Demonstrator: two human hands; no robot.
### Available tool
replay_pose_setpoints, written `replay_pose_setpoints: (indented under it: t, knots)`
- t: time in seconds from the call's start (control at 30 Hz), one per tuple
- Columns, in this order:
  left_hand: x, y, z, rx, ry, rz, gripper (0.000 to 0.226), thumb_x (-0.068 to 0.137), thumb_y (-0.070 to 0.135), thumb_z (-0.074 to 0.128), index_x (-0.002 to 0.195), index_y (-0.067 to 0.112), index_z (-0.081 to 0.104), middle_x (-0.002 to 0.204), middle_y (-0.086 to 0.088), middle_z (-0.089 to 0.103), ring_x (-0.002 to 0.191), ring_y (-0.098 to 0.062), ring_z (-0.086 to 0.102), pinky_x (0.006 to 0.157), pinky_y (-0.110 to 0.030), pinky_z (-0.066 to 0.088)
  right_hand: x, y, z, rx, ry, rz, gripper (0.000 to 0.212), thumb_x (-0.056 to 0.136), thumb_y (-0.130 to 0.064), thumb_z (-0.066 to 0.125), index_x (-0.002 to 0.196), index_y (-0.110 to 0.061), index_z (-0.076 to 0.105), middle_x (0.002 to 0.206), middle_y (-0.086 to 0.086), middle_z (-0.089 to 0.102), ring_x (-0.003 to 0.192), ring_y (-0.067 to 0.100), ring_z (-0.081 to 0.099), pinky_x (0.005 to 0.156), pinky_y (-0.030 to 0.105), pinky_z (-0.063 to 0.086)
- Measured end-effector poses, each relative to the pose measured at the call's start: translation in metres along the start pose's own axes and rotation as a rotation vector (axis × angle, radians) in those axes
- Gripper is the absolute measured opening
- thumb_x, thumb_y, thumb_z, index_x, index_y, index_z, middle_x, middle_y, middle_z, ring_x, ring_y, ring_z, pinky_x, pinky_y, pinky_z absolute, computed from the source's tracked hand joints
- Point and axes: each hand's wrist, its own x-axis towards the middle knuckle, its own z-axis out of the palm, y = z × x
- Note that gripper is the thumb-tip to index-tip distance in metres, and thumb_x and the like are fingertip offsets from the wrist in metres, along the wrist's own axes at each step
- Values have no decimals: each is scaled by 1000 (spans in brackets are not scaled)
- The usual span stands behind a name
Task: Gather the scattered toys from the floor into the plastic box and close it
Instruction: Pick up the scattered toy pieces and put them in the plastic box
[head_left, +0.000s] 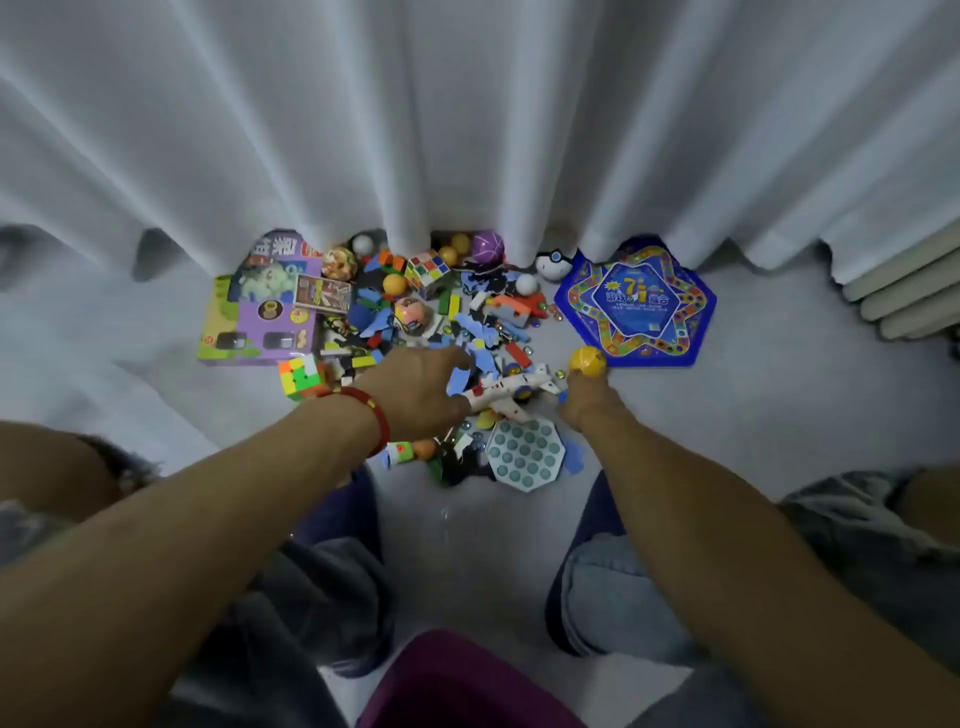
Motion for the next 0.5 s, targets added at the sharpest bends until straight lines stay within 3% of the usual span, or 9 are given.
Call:
replay_pose_setpoints:
  t: [0.1, 0.2, 0.27, 0.37, 0.43, 0.5]
  knots:
    - [6, -2, 23, -159, -42, -115, 44, 96, 28, 58, 138, 20, 49, 129, -10, 61, 106, -27, 63, 90, -37, 51, 2, 19, 22, 204, 118, 72, 38, 103, -18, 44, 140, -8, 47, 140, 17, 50, 125, 33, 50, 87, 14, 40]
    - [25, 6, 42, -382, -15, -206, 34, 94, 26, 58, 128, 21, 58, 118, -9, 66, 86, -24, 66, 72, -33, 52, -15, 21, 14, 335, 193, 188, 42, 93, -16, 65, 133, -14, 51, 126, 20, 54, 110, 38, 59, 86, 36, 49]
    - [44, 15, 57, -545, 9, -255, 32, 94, 27, 59, 126, 19, 59, 115, -9, 66, 79, -22, 63, 66, -31, 50, -29, 22, 7, 611, 226, 217, 34, 89, -17, 69, 120, -16, 57, 120, 16, 62, 101, 34, 66, 83, 41, 56]
    - [67, 32, 70, -984, -52, -368, 46, 93, 40, 62, 136, 27, 52, 119, -7, 57, 96, -29, 62, 78, -43, 59, -50, 8, -14, 1266, 23, 216, 16, 91, -18, 67, 106, -16, 62, 108, 16, 72, 85, 30, 73, 74, 41, 61]
    - [74, 45, 64, -1304, -121, -402, 48, 92, 45, 63, 137, 32, 49, 120, -6, 53, 109, -38, 60, 85, -52, 58, -61, -8, -34, 1391, -208, 14, 20, 95, -20, 64, 113, -15, 62, 107, 19, 72, 88, 34, 73, 73, 41, 58]
    - [82, 43, 41, -1400, -60, -381, 42, 92, 35, 67, 130, 23, 54, 121, -14, 57, 106, -41, 65, 82, -55, 58, -64, -30, -56, 1321, -311, -162, 21, 96, -23, 63, 117, -20, 65, 111, 19, 71, 92, 33, 72, 75, 41, 58]
